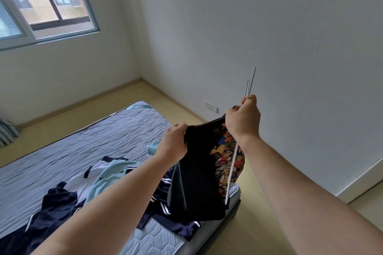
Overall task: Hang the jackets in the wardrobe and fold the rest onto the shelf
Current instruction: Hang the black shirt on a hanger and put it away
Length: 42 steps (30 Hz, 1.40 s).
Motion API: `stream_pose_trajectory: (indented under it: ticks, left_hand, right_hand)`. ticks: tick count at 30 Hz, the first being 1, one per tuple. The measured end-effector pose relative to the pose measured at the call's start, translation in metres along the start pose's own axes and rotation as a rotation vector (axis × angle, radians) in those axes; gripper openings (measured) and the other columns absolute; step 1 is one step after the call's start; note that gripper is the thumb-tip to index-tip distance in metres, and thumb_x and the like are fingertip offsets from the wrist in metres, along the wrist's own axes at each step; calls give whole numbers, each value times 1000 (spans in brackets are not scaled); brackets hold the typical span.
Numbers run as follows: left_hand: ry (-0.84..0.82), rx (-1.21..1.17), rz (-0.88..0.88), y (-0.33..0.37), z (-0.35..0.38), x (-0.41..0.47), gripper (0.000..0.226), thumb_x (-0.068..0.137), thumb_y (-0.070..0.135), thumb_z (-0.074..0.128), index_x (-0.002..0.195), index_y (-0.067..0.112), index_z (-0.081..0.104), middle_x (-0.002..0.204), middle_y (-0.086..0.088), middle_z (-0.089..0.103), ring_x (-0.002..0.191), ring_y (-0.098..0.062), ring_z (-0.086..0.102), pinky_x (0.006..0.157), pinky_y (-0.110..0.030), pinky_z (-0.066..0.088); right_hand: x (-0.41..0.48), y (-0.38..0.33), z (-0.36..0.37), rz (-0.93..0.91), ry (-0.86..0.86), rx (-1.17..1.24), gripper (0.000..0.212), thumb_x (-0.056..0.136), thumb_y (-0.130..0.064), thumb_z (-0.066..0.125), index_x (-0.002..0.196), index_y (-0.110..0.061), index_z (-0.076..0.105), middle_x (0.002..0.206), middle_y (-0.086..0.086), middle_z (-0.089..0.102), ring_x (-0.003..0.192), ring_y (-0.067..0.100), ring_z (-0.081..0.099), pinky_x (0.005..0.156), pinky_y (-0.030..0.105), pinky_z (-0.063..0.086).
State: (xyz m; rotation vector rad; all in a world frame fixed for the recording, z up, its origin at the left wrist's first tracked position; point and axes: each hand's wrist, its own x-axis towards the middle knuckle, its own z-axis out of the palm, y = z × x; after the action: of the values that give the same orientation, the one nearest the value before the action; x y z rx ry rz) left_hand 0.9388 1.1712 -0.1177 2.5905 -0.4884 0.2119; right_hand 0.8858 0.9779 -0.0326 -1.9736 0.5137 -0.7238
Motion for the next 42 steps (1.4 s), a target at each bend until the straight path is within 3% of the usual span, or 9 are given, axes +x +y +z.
stream_pose_trajectory:
  ticks: [5,10,15,20,23,29,33,38,42]
  left_hand:
    - [-65,63,-282,-37,22,-17,24,84,5,55,101,16,69,98,-1,54,86,-23,52,72,-30,40]
    - [-209,-22,-623,-69,18,-33,18,79,2,50,71,12,63,69,-6,61,65,-24,58,49,-27,38]
    - [-152,-491,-799,-65,5,-17,33,87,1,42,86,11,73,84,-13,68,77,-30,67,68,-46,64]
    - [-59,-674,-604,-17,-40,16,37,77,-5,49,66,20,74,64,0,70,62,-21,63,55,-21,47]
    - [-65,-720,-483,14,-75,23,27,61,-4,56,72,16,70,59,-1,63,52,-18,54,47,-18,41]
    - [-407,-417,-38,54,-123,20,32,65,-10,49,76,19,57,63,17,56,44,-6,38,39,-15,28]
    - [-471,-423,-5,62,-113,27,39,67,-14,41,68,19,62,75,2,65,48,-9,43,42,-16,27]
    - [-430,-75,7,62,-91,27,34,71,-1,44,63,21,68,53,9,52,46,-10,40,41,-19,28]
    - [-431,137,2,53,-81,24,33,81,4,45,71,18,74,65,7,61,56,-14,50,38,-13,29]
  right_hand:
    - [4,2,-1,-11,25,12,22,94,-4,56,103,-15,39,102,3,51,90,22,57,74,26,47]
    - [14,2,-10,29,68,41,22,94,-5,54,105,-15,38,107,8,52,98,29,62,87,39,56]
    - [21,11,-15,54,33,-54,21,93,-2,52,104,-13,38,106,10,51,96,31,60,86,44,55]
    - [26,30,-19,115,66,-98,20,93,0,49,104,-13,37,104,8,49,92,26,51,79,36,47]
    - [30,47,-25,193,74,-103,21,93,0,49,109,-11,41,110,10,52,92,25,50,77,34,44]
    - [26,73,-25,358,-182,-366,38,93,-5,50,130,1,41,129,28,58,115,44,59,84,38,47]
    - [17,68,-11,316,-276,-338,41,102,-30,46,130,0,50,132,23,59,120,39,57,93,36,45]
    - [10,49,6,398,-248,44,53,103,-51,32,83,-10,60,79,3,71,62,21,56,57,29,39]
    - [12,36,15,454,-207,347,32,103,-40,35,95,-16,54,62,5,72,40,12,36,43,25,27]
